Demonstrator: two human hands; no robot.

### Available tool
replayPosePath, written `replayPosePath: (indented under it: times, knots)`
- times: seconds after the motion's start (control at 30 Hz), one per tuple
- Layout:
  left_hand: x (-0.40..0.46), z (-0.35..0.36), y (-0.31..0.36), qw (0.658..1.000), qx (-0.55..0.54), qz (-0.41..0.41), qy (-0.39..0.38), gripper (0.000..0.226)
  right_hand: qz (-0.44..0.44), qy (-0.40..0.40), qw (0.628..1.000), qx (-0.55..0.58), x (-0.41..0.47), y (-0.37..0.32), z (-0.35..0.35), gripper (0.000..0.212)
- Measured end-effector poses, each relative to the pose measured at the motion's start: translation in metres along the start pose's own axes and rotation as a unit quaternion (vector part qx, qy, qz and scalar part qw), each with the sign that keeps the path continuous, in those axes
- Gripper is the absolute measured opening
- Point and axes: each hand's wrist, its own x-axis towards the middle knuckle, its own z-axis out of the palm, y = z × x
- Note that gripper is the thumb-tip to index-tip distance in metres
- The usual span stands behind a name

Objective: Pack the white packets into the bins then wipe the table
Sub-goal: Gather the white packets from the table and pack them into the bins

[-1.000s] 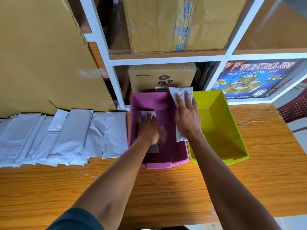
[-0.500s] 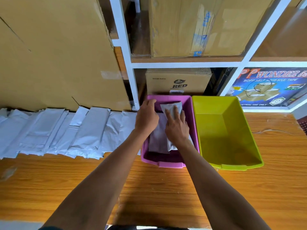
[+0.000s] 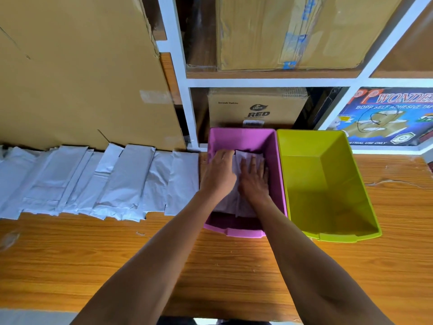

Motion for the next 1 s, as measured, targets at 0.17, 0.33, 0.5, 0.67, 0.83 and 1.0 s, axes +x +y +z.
replayPosePath:
  times: [0.17, 0.33, 0.5, 0.67, 0.83, 1.0]
  knots:
    - [0.011, 0.035, -0.004, 0.983, 0.066, -0.016, -0.171, 0.076, -0.039, -0.021, 0.999, -0.018, 0.006, 0.014, 0.003, 0.090]
    - [0.016, 0.069, -0.027, 0.935, 0.141, -0.037, -0.322, 0.076, -0.059, -0.079, 0.995, -0.031, 0.018, 0.024, 0.009, 0.084]
    - [0.028, 0.077, -0.031, 0.929, 0.141, -0.042, -0.341, 0.075, -0.049, -0.126, 0.990, -0.038, 0.024, 0.022, 0.002, 0.087]
    - [0.026, 0.066, -0.030, 0.917, 0.147, -0.060, -0.367, 0.110, -0.043, -0.167, 0.985, -0.026, 0.021, 0.019, -0.019, 0.103]
    - [0.019, 0.067, -0.034, 0.907, 0.202, -0.041, -0.368, 0.122, -0.049, -0.243, 0.967, -0.057, 0.013, 0.024, -0.019, 0.122]
    - [0.017, 0.069, -0.034, 0.911, 0.243, -0.028, -0.333, 0.107, -0.051, -0.186, 0.979, -0.073, 0.008, 0.022, -0.017, 0.104]
